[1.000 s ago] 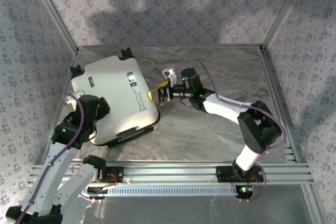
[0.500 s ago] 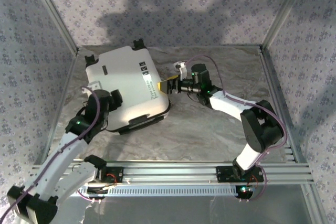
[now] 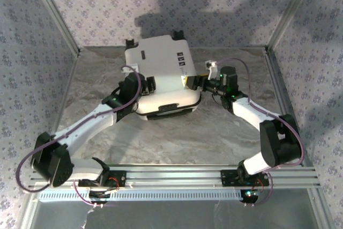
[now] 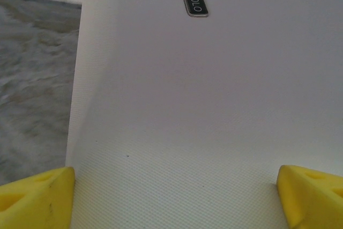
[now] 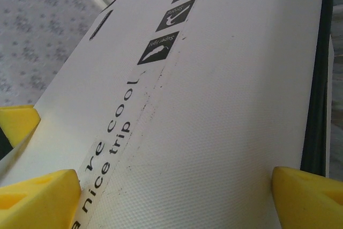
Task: Pack the luggage
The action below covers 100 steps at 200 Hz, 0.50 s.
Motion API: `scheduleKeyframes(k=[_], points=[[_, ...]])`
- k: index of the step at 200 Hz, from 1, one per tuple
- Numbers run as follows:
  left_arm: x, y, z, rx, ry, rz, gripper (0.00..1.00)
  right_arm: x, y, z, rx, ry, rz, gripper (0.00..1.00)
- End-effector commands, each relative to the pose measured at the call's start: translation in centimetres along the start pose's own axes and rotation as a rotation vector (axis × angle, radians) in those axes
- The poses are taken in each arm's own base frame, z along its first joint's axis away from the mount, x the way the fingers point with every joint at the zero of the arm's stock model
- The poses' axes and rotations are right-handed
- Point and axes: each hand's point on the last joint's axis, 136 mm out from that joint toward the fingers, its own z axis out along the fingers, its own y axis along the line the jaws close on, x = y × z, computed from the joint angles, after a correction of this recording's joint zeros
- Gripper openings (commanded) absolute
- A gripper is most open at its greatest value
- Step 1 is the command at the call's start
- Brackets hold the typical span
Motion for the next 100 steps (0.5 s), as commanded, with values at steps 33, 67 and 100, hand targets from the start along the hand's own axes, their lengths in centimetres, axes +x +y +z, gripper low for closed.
scheduleKeyframes(k=[33, 67, 100], points=[[7.4, -10.3, 2.6, 0.379, 0.303, 0.077, 0.9, 3.3, -3.2, -3.3, 0.116, 0.084, 0.076, 0.93], [7.0, -9.6, 2.2, 0.355, 0.293, 0.088, 0.9, 3.5, -4.1, -2.8, 0.113, 0.096, 0.103, 0.93], [5.0, -7.7, 1.2, 0.274, 0.24, 0.125, 0.92, 2.2, -5.4, -3.4, 0.199, 0.052, 0.091, 0.92]])
